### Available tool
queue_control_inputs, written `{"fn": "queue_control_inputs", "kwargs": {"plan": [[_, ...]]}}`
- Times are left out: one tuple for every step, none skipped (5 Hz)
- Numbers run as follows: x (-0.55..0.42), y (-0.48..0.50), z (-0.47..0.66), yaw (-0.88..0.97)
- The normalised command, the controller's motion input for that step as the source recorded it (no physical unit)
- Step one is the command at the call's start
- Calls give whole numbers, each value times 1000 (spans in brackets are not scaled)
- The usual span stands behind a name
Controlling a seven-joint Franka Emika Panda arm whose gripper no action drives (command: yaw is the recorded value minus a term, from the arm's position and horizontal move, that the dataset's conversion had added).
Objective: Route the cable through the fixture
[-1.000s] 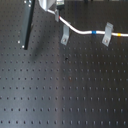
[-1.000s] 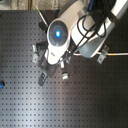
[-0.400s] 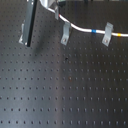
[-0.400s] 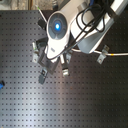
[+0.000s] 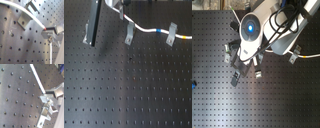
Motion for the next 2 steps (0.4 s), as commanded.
{"fn": "queue_control_inputs", "kwargs": {"plan": [[178, 46, -279, 17], [214, 139, -272, 34]]}}
